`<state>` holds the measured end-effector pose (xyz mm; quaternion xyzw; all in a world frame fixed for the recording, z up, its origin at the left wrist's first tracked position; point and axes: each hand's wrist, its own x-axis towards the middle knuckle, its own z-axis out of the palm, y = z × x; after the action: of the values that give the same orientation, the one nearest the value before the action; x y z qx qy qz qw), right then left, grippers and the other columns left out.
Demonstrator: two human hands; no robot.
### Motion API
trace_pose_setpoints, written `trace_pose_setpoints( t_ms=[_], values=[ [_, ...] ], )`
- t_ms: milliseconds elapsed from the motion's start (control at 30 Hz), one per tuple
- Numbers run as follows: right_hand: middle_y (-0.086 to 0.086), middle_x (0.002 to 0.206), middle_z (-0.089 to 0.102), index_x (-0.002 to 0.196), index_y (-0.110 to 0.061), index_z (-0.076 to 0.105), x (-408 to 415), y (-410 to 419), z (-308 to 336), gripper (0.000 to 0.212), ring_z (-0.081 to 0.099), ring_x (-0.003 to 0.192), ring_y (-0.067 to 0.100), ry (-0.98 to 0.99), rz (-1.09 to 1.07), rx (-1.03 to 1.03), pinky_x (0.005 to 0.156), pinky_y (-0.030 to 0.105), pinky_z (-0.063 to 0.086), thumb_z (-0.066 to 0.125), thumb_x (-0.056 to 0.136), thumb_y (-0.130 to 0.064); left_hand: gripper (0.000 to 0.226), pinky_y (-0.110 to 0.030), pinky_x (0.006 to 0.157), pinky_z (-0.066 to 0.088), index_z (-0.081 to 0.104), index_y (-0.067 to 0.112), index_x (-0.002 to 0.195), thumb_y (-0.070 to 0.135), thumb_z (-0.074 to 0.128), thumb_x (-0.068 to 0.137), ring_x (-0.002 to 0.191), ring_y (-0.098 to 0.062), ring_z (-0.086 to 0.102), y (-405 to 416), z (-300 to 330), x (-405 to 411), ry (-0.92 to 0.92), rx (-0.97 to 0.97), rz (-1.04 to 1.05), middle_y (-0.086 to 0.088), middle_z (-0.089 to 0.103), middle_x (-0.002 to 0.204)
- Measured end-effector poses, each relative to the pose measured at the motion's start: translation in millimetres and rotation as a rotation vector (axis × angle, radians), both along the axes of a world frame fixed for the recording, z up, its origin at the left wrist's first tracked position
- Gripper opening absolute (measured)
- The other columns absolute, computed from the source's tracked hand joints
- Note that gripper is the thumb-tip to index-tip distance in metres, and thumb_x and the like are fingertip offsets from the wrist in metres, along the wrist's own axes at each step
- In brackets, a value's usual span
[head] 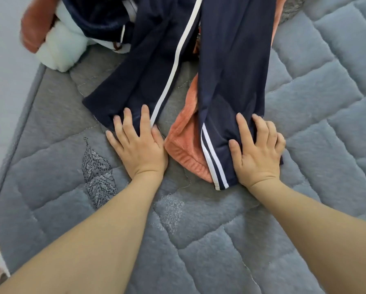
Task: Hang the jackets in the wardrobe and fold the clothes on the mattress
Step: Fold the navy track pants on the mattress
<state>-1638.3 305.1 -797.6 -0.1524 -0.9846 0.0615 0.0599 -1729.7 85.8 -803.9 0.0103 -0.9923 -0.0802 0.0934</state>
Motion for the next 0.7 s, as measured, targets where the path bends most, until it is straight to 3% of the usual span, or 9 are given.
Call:
trace_pose_setpoints(
  t_ms=[100, 167, 233, 300, 400, 467, 600, 633, 700],
  values=[
    [0.015, 0.12, 0.052, 0.133, -0.017, 0.053, 8, -3, -1, 0.044, 0.043, 0.11, 0.033, 0.125, -0.03, -0.035, 0.095, 0.048, 0.032, 0.04, 0.099, -0.041, 0.046, -0.055, 0.118, 0.018, 0.052, 0.023, 0.142, 0.025, 0.041, 0.098, 0.14, -0.034, 0.038, -3, 2, 1, -0.006, 0.067, -0.004, -0.011, 0.048, 0.147],
    [0.015, 0.105, 0.055, 0.116, -0.01, 0.059, 5, -6, 8, 0.038, 0.049, 0.092, 0.035, 0.174, -0.04, -0.043, 0.083, 0.048, 0.038, 0.042, 0.098, -0.039, 0.045, -0.051, 0.112, 0.027, 0.06, 0.017, 0.133, 0.017, 0.04, 0.093, 0.126, -0.037, 0.049, -6, 12, 0, 0.017, 0.108, -0.014, -0.012, 0.058, 0.133],
    [0.016, 0.096, 0.056, 0.107, -0.007, 0.058, 5, -6, 17, 0.034, 0.052, 0.081, 0.036, 0.126, -0.04, -0.032, 0.073, 0.046, 0.038, 0.043, 0.099, -0.036, 0.037, -0.049, 0.092, 0.037, 0.067, 0.01, 0.115, 0.01, 0.041, 0.089, 0.101, -0.041, 0.054, -7, 25, 7, 0.054, 0.118, -0.051, -0.017, 0.063, 0.111],
    [0.016, 0.094, 0.056, 0.106, -0.006, 0.055, 18, -6, 19, 0.031, 0.055, 0.075, 0.036, 0.053, -0.005, 0.002, 0.062, 0.041, 0.033, 0.043, 0.101, -0.034, 0.023, -0.048, 0.076, 0.035, 0.063, 0.005, 0.097, 0.007, 0.043, 0.087, 0.087, -0.04, 0.052, -12, 32, 28, 0.05, 0.055, -0.117, -0.02, 0.059, 0.095],
    [0.013, 0.085, 0.058, 0.1, -0.007, 0.054, 78, -10, 23, 0.025, 0.06, 0.064, 0.035, -0.068, 0.026, 0.042, 0.052, 0.035, 0.026, 0.044, 0.102, -0.03, 0.006, -0.047, 0.066, 0.037, 0.057, 0.003, 0.08, 0.005, 0.052, 0.084, 0.075, -0.04, 0.054, -22, 35, 93, -0.019, -0.013, -0.166, -0.02, 0.057, 0.079],
    [0.01, 0.078, 0.057, 0.096, -0.009, 0.054, 133, -12, 32, 0.021, 0.06, 0.058, 0.033, -0.137, 0.014, 0.033, 0.049, 0.032, 0.024, 0.046, 0.101, -0.027, 0.008, -0.043, 0.058, 0.042, 0.058, 0.004, 0.072, 0.003, 0.064, 0.077, 0.064, -0.039, 0.058, -26, 42, 154, -0.105, -0.036, -0.179, -0.019, 0.059, 0.067],
    [0.002, 0.094, 0.057, 0.114, -0.015, 0.046, 239, -20, 56, 0.021, 0.061, 0.072, 0.026, -0.576, 0.055, -0.047, 0.054, 0.03, 0.03, 0.034, 0.101, -0.025, 0.026, -0.029, 0.046, 0.044, 0.061, 0.008, 0.056, 0.002, 0.086, 0.052, 0.044, -0.032, 0.059, -26, 65, 285, -0.348, -0.128, -0.268, -0.014, 0.058, 0.05],
    [0.003, 0.102, 0.061, 0.118, -0.015, 0.044, 264, -25, 57, 0.023, 0.065, 0.085, 0.027, -0.683, 0.048, -0.087, 0.061, 0.031, 0.035, 0.035, 0.1, -0.026, 0.022, -0.028, 0.047, 0.045, 0.064, 0.009, 0.058, 0.006, 0.085, 0.056, 0.047, -0.031, 0.062, -28, 67, 313, -0.457, -0.19, -0.304, -0.012, 0.062, 0.054],
    [0.006, 0.125, 0.06, 0.128, -0.014, 0.045, 321, -33, 75, 0.033, 0.062, 0.11, 0.029, -0.996, 0.058, -0.16, 0.078, 0.034, 0.042, 0.039, 0.098, -0.027, 0.012, -0.029, 0.064, 0.049, 0.071, 0.015, 0.085, 0.025, 0.064, 0.085, 0.077, -0.029, 0.07, -26, 81, 372, -0.834, -0.325, -0.333, -0.009, 0.073, 0.086]
  ],
)
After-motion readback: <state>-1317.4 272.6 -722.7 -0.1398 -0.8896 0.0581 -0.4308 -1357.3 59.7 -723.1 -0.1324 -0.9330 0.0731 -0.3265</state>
